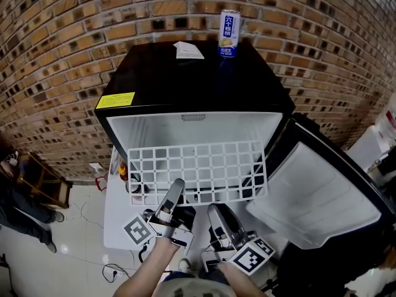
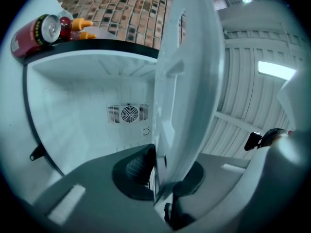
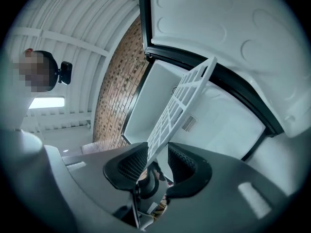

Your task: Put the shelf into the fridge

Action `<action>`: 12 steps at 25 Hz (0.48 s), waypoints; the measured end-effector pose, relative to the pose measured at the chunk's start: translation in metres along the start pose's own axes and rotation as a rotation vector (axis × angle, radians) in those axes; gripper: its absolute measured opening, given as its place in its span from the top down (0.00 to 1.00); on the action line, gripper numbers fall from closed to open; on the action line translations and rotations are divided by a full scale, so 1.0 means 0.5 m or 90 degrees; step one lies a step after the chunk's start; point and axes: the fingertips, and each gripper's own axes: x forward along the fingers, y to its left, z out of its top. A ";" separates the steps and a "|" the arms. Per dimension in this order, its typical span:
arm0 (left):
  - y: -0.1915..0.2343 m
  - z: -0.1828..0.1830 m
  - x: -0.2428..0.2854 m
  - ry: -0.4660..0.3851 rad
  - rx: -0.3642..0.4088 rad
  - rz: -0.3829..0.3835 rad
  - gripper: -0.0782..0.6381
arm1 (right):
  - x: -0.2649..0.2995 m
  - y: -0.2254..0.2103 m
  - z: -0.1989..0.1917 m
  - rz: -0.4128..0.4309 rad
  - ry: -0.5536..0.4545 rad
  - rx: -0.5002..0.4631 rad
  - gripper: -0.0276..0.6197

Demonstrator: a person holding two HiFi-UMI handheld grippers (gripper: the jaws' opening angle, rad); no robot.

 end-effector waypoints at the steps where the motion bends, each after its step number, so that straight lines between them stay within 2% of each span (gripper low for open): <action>1: -0.001 -0.002 -0.001 0.000 -0.002 0.000 0.86 | 0.001 -0.005 0.003 -0.003 -0.005 0.012 0.77; 4: -0.005 -0.009 -0.007 0.007 -0.003 0.001 0.86 | 0.001 -0.022 0.029 -0.015 -0.039 0.043 0.78; 7: -0.009 -0.018 -0.014 0.017 0.001 0.003 0.86 | 0.006 -0.033 0.056 -0.029 -0.063 0.040 0.78; 12: -0.012 -0.027 -0.028 0.020 -0.010 0.011 0.86 | 0.003 -0.037 0.079 -0.041 -0.095 0.071 0.87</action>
